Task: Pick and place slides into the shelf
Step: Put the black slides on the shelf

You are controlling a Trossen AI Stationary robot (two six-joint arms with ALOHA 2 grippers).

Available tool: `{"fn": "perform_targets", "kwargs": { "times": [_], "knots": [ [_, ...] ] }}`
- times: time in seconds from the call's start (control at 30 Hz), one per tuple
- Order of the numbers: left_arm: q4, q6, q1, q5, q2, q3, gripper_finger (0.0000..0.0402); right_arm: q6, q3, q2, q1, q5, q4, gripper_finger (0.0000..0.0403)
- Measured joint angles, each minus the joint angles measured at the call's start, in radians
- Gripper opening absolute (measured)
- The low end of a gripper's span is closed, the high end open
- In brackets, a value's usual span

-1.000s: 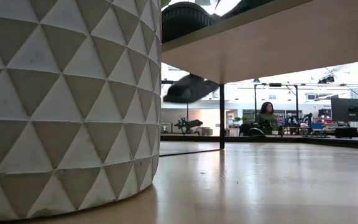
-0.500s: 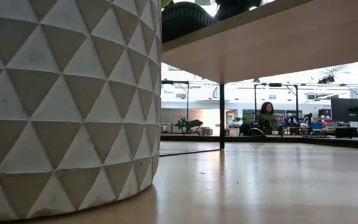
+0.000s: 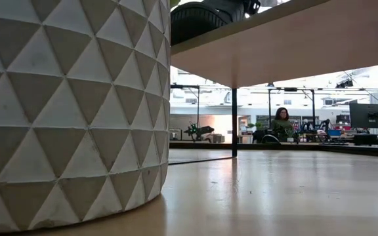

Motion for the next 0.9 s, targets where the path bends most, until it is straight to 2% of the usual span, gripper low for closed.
{"fn": "perform_targets", "kwargs": {
  "times": [0.17, 0.47, 0.67, 0.9],
  "knots": [
    [0.011, -0.033, 0.001, -0.007, 0.012, 0.000, 0.0178, -0.015, 0.000, -0.001, 0.022, 0.009, 0.007, 0.0000],
    [0.027, -0.075, -0.023, 0.014, 0.053, 0.001, 0.0163, -0.074, 0.002, -0.001, 0.066, 0.038, 0.038, 0.0000],
    [0.034, -0.104, -0.025, -0.008, 0.065, 0.000, 0.0166, -0.113, 0.066, 0.022, 0.066, 0.092, -0.006, 0.0000],
    [0.036, -0.136, -0.026, -0.001, 0.078, 0.000, 0.0166, -0.156, 0.148, 0.086, 0.066, 0.102, -0.058, 0.0000]
  ]
}}
